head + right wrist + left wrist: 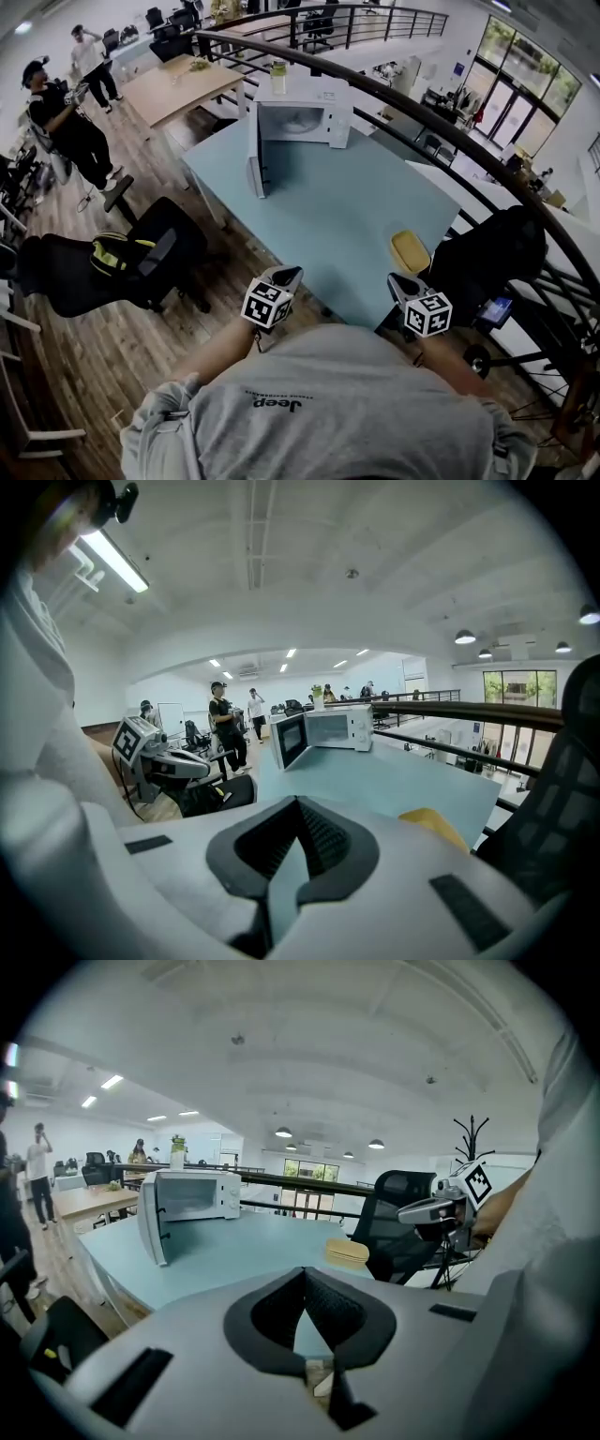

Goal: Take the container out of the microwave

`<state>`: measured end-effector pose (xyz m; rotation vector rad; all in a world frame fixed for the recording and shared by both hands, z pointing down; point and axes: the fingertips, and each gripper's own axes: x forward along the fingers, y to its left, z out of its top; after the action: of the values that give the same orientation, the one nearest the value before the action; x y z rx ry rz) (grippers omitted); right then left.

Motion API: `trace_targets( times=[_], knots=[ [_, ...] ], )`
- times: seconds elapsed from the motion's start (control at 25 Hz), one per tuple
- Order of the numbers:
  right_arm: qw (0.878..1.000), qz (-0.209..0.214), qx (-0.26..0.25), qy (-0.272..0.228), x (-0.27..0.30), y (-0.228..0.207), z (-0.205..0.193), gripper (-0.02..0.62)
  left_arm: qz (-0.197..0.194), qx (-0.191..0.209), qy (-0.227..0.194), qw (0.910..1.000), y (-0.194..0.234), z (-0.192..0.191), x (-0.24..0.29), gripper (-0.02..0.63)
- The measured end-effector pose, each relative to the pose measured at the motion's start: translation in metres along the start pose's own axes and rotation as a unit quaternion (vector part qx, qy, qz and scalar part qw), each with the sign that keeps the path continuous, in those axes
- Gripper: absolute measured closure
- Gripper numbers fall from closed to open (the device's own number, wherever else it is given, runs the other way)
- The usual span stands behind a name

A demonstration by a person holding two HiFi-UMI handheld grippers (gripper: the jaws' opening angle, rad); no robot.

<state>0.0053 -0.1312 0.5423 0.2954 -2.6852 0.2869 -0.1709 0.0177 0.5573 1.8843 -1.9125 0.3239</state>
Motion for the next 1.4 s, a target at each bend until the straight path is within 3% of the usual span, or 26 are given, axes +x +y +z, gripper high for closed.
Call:
trace_targets(
  times=[0.64,1.4],
  knots=[
    [1.000,0.003,0.004,0.003,-0.005,-0.005,-0.012,0.578,-0.008,0.042,0.020,0.9989,-0.018,-0.002,0.004,0.588],
    [1.000,0.005,-0.014,0.022,0.001,0.011,-0.014,0.578,-0.022,0.045,0.024,0.9984,-0.007,-0.005,0.004,0.588]
  ],
)
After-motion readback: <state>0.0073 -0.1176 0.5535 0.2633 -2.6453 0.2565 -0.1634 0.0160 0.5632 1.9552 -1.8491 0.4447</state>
